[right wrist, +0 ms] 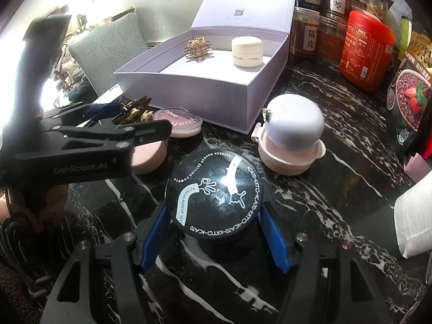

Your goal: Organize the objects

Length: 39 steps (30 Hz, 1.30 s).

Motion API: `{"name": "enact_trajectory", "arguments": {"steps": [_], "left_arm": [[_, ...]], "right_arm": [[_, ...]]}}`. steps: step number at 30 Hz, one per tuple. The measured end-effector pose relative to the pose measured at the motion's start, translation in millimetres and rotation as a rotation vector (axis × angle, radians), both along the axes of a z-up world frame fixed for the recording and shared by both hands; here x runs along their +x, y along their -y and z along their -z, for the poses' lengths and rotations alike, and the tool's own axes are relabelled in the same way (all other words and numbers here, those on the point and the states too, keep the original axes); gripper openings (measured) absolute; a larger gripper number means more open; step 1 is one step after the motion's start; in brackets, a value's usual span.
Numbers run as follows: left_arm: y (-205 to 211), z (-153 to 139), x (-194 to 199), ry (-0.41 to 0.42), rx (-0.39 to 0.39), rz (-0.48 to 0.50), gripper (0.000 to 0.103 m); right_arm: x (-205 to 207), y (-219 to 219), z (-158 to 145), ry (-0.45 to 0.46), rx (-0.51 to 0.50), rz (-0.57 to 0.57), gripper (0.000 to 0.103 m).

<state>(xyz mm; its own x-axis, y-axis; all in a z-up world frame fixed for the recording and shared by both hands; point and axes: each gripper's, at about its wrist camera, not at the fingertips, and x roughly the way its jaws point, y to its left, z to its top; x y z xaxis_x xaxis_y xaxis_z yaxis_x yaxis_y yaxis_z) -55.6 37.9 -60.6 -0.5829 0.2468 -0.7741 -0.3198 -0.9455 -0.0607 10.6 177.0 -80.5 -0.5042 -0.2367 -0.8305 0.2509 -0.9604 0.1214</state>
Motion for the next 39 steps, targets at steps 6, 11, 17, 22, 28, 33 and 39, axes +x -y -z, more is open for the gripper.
{"name": "enact_trajectory", "arguments": {"steps": [6, 11, 17, 22, 28, 33, 39], "left_arm": [[-11.8, 5.1, -12.3, 0.0, -0.015, 0.043, 0.089], [-22.4, 8.8, -15.8, -0.015, -0.035, 0.073, 0.09], [-37.7, 9.4, -6.2, -0.092, -0.117, 0.126, 0.085], [-46.8, 2.8, 1.9, -0.134, -0.146, 0.17, 0.067], [-44.5, -0.2, 0.1, -0.102, -0.103, 0.171, 0.061], [-24.7, -1.1, -0.9, -0.062, -0.048, 0.168, 0.062], [4.9, -2.4, 3.9, -0.024, 0.01, 0.105, 0.078]], "right_arm": [[-0.4, -1.2, 0.0, 0.002, -0.006, -0.002, 0.069], [0.1, -1.5, 0.4, 0.002, -0.008, -0.002, 0.069], [0.1, -1.6, 0.2, 0.001, -0.008, -0.002, 0.069], [-0.1, -0.7, -0.9, 0.001, -0.008, -0.002, 0.068], [0.4, -1.0, -2.2, 0.001, -0.009, 0.0, 0.068], [1.2, -1.1, -2.3, -0.001, -0.006, 0.001, 0.068], [1.4, -1.0, -2.0, -0.001, -0.002, 0.001, 0.068]]}}
